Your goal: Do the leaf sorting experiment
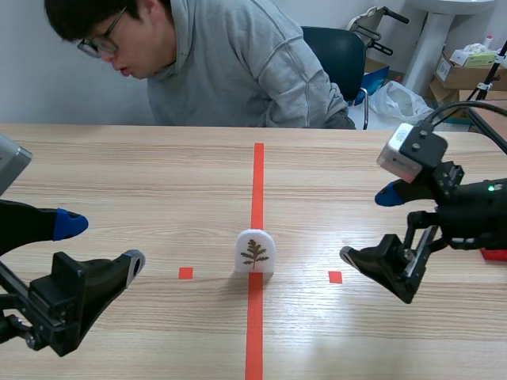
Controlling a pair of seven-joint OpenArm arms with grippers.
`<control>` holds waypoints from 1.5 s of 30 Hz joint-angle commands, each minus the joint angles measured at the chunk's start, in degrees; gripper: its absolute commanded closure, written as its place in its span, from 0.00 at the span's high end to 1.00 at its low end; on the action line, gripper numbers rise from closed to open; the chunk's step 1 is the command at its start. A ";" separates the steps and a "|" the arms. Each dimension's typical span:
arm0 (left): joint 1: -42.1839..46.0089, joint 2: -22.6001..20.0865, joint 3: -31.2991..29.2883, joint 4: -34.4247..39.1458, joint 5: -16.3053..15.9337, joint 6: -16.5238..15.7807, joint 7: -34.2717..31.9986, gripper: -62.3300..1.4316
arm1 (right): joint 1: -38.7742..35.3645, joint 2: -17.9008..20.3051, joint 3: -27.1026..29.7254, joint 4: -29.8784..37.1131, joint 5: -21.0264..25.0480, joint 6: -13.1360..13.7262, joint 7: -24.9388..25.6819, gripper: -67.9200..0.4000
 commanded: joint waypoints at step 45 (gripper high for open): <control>0.02 0.31 -0.04 1.29 -0.28 -0.07 -0.81 0.87 | 20.11 -16.63 -25.94 -23.80 -14.93 -2.40 13.29 0.47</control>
